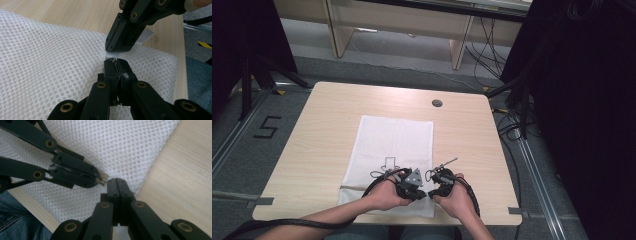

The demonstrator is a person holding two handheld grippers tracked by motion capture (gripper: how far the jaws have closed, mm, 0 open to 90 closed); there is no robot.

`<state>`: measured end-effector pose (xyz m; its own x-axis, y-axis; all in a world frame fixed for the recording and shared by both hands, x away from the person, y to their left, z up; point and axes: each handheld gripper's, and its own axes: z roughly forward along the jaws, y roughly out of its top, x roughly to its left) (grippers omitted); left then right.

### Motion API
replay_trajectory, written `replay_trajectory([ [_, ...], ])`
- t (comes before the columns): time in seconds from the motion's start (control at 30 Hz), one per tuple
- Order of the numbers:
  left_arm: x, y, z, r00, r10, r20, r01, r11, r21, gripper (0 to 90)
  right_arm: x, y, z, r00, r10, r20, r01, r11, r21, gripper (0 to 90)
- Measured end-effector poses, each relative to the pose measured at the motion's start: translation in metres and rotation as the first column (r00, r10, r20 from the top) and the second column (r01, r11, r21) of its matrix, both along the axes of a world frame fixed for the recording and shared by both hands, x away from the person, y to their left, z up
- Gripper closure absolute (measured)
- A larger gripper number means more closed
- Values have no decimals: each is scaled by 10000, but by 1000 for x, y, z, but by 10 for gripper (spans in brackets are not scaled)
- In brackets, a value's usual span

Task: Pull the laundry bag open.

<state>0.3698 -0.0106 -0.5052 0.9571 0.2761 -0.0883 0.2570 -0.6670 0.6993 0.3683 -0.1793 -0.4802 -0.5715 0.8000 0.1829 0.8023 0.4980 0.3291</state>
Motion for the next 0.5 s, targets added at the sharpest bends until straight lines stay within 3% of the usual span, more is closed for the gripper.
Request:
replay_trajectory([
  [0.2,1,2,3,9998,114,-177,-114,9999,-18,871,0,1,0,10000,-15,-18,15,10000,-95,900],
  [0.5,0,6,5,9998,-130,117,130,9999,17,871,-1,1,0,10000,80,28,-80,9999,-136,900],
])
